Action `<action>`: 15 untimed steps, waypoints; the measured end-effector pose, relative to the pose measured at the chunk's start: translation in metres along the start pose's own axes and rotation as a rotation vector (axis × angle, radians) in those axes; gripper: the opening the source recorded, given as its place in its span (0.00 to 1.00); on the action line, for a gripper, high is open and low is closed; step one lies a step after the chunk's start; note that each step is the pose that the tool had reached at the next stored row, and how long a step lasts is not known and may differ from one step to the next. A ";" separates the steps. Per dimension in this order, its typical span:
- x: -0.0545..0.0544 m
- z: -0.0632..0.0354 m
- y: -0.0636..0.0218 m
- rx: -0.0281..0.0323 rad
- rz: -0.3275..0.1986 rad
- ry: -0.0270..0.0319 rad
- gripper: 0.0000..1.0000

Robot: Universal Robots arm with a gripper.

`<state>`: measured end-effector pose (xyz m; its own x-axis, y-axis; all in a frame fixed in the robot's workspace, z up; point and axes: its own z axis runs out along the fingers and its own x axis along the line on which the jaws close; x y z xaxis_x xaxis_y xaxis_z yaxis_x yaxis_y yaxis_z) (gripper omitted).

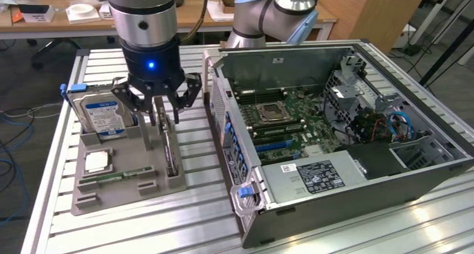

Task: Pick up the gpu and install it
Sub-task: 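Pick up the gpu and move the gpu toward the slot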

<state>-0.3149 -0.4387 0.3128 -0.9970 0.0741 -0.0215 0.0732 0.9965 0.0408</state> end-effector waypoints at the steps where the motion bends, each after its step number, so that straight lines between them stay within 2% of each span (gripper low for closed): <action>1: 0.000 0.0012 -0.0001 0.0000 0.000 0.0000 0.47; 15: 0.000 0.0201 -0.0015 0.0000 0.000 0.0001 0.47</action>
<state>-0.3149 -0.4394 0.2927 -0.9970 0.0738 -0.0214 0.0729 0.9965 0.0408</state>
